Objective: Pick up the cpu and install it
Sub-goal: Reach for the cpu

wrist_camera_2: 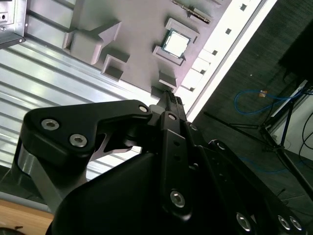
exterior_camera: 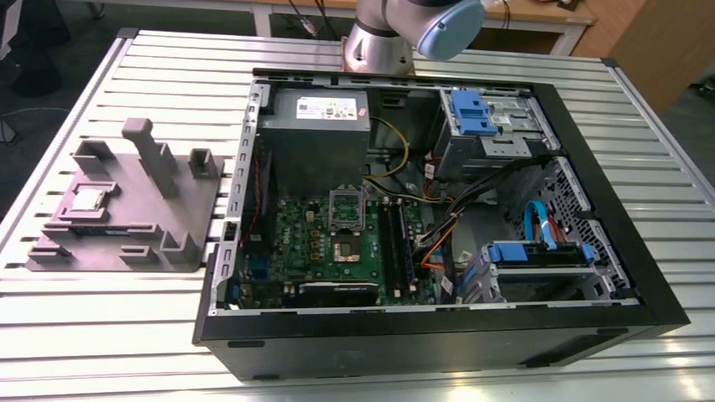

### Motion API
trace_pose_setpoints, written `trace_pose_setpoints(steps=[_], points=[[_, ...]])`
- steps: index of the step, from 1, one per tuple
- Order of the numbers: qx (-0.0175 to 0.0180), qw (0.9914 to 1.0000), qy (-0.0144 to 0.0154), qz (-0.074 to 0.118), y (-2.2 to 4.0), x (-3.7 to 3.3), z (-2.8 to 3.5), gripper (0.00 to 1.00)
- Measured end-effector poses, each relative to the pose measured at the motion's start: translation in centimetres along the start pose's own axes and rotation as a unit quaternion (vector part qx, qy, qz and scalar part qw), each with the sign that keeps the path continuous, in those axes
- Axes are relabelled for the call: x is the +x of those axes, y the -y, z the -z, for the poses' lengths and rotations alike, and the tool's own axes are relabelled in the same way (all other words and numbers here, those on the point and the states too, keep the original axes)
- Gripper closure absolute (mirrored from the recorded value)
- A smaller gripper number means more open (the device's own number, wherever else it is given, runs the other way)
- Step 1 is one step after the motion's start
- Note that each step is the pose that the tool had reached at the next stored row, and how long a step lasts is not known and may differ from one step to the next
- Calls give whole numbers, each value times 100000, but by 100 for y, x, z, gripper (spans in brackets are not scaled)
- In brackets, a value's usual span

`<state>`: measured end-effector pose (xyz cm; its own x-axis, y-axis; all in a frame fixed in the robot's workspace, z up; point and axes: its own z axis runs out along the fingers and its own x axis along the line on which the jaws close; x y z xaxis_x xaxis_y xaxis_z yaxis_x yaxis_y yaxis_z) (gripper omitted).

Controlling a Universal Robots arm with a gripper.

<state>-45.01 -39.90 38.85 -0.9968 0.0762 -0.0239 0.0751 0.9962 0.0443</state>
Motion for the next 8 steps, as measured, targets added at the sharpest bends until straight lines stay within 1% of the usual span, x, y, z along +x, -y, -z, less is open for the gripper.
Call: trace_pose_setpoints(steps=[8], points=[[3, 100000, -5, -2, 6, 76, 2, 89]])
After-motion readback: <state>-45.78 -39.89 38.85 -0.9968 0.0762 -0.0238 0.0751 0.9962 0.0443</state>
